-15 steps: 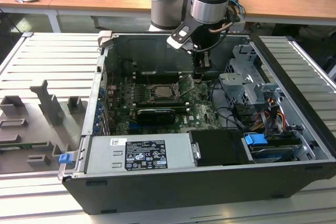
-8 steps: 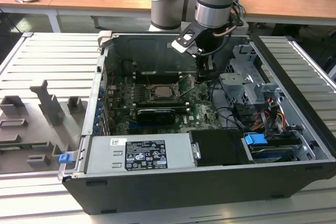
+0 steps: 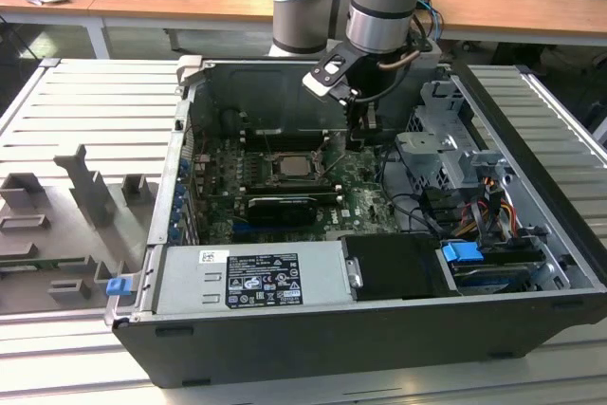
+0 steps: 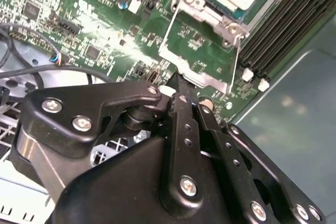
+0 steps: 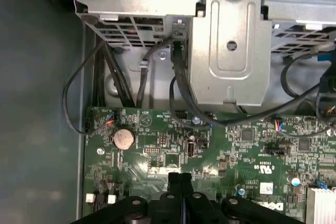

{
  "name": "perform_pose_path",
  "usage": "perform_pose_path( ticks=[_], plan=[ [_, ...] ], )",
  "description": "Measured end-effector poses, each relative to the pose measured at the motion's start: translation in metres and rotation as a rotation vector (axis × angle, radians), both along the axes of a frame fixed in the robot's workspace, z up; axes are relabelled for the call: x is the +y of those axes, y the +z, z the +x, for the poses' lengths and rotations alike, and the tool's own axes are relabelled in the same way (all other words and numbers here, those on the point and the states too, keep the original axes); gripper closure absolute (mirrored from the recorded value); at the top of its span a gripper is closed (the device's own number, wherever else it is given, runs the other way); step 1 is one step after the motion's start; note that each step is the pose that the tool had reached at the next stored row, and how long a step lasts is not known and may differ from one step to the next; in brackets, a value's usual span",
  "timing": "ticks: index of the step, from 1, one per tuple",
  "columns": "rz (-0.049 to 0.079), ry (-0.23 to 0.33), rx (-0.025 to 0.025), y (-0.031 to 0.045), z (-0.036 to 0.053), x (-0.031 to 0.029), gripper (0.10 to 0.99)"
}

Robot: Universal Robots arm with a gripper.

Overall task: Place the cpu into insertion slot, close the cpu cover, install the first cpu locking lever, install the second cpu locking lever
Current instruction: 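Close the cpu cover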

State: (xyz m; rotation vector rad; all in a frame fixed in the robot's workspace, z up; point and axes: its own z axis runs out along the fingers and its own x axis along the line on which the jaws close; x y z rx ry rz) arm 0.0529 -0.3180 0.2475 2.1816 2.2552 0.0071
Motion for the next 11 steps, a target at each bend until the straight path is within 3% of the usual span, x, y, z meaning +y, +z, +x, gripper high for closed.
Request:
perform_pose_path(
  ticks=[11],
  plan=[
    [0.000,0.000,0.0000,0.0000,-0.0081,0.0000,0.980]
  ],
)
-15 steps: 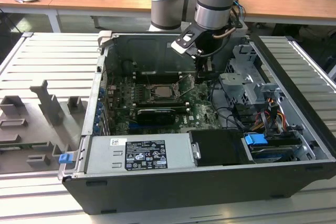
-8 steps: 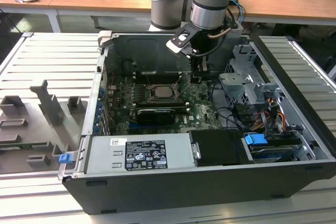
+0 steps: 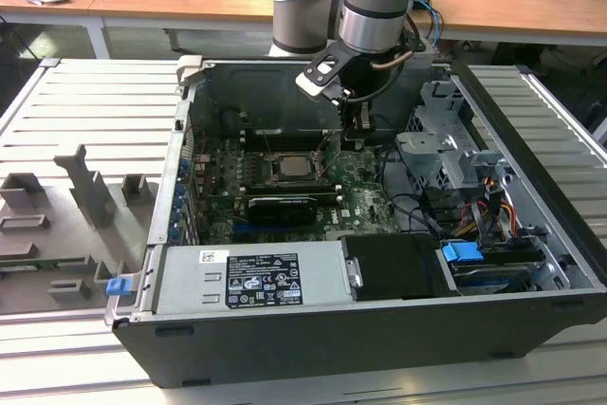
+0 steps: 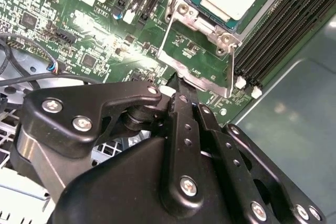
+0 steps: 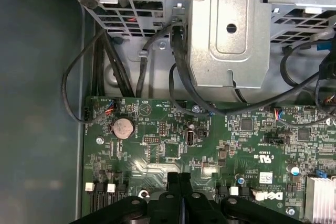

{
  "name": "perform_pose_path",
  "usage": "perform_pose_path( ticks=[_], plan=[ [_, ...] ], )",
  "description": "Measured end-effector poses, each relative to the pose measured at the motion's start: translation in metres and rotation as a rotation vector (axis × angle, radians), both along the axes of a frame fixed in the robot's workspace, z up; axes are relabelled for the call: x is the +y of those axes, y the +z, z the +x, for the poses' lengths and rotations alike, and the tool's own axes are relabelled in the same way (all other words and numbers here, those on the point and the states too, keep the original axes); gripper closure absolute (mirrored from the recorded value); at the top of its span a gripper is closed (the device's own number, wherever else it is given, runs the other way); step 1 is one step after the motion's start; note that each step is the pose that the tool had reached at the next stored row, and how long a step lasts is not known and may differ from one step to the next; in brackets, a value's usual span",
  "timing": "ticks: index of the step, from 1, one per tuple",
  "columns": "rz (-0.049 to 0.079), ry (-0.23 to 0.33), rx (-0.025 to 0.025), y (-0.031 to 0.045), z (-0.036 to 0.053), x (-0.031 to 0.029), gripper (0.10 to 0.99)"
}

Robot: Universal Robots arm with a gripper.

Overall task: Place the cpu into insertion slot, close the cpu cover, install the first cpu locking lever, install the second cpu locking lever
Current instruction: 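Close the cpu cover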

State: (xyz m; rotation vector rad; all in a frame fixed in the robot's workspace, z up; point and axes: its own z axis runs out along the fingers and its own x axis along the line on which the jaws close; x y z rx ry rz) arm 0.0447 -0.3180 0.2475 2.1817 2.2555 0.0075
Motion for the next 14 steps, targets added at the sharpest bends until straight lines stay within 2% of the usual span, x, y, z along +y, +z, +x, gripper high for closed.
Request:
perform_pose_path(
  ticks=[14],
  plan=[
    [0.000,0.000,0.0000,-0.0001,-0.0045,0.0000,0.980]
  ],
)
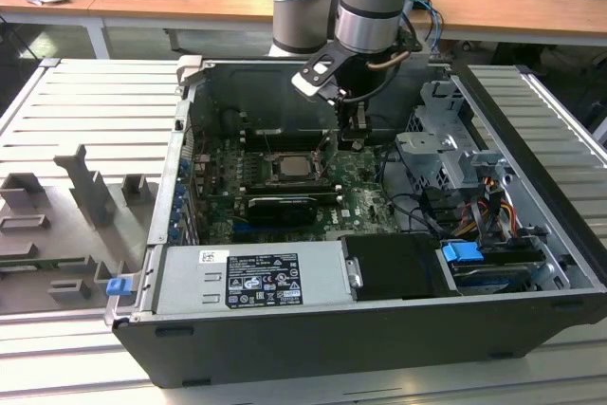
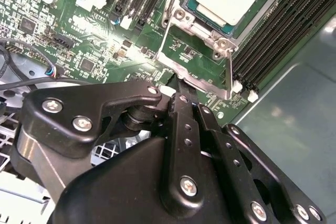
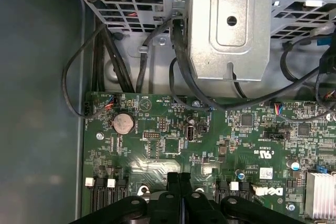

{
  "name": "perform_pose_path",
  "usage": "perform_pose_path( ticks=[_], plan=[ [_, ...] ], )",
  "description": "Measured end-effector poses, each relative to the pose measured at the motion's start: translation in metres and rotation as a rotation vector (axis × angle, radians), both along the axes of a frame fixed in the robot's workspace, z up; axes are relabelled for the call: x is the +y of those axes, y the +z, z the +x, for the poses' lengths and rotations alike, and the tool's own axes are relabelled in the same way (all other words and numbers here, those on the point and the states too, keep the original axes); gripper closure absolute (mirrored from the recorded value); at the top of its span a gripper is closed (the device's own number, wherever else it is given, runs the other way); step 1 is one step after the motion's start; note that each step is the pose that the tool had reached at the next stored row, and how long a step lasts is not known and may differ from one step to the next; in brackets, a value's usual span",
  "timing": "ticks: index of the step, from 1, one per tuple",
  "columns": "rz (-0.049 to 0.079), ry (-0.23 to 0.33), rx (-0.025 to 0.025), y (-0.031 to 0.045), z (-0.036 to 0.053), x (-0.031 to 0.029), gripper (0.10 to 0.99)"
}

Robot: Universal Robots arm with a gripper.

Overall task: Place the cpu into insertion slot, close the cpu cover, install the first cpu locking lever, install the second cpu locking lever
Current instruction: 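Close the cpu cover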

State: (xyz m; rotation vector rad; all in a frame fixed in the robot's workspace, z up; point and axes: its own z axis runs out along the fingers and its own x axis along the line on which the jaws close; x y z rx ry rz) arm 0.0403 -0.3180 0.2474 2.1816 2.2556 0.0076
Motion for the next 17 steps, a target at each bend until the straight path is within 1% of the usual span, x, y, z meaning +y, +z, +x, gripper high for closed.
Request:
perform_pose_path(
  ticks=[17],
  plan=[
    [0.000,0.000,0.0000,0.0000,-0.0058,0.0000,0.980]
  ],
)
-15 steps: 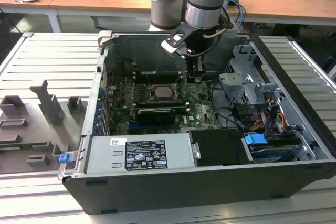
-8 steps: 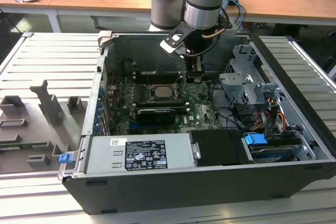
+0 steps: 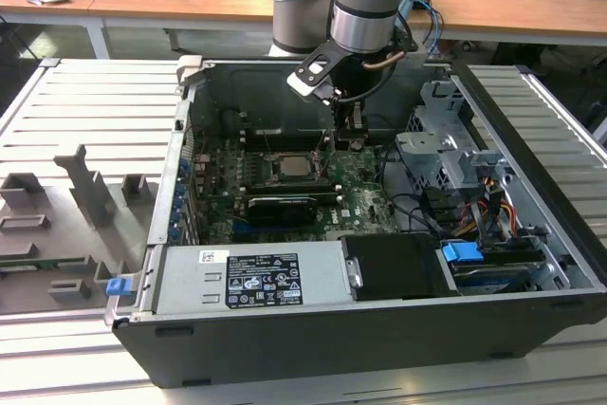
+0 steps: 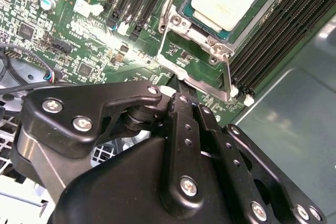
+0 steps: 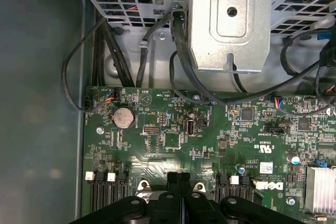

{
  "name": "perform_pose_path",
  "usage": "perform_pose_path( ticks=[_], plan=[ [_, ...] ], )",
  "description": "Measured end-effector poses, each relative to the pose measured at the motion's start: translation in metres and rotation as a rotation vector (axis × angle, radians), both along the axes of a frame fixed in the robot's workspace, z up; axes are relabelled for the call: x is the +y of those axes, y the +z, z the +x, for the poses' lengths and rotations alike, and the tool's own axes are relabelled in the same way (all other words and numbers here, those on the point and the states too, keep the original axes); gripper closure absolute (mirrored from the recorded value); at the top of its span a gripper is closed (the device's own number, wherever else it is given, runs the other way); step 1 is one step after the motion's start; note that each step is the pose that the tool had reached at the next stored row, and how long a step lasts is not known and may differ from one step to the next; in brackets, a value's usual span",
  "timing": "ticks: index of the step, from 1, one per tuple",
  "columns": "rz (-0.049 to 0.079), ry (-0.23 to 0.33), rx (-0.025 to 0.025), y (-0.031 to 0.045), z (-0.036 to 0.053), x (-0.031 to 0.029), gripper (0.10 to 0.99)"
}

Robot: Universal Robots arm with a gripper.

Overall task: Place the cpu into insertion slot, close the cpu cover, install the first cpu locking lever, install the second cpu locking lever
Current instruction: 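Close the cpu cover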

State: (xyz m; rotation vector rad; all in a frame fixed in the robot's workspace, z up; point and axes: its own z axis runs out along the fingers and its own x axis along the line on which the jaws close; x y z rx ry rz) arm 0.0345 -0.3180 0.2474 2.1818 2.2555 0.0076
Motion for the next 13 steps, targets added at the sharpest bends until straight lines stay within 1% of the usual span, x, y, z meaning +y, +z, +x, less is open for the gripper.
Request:
perform_pose_path(
  ticks=[13],
  plan=[
    [0.000,0.000,0.0001,0.0000,-0.0035,0.0000,0.980]
  ],
)
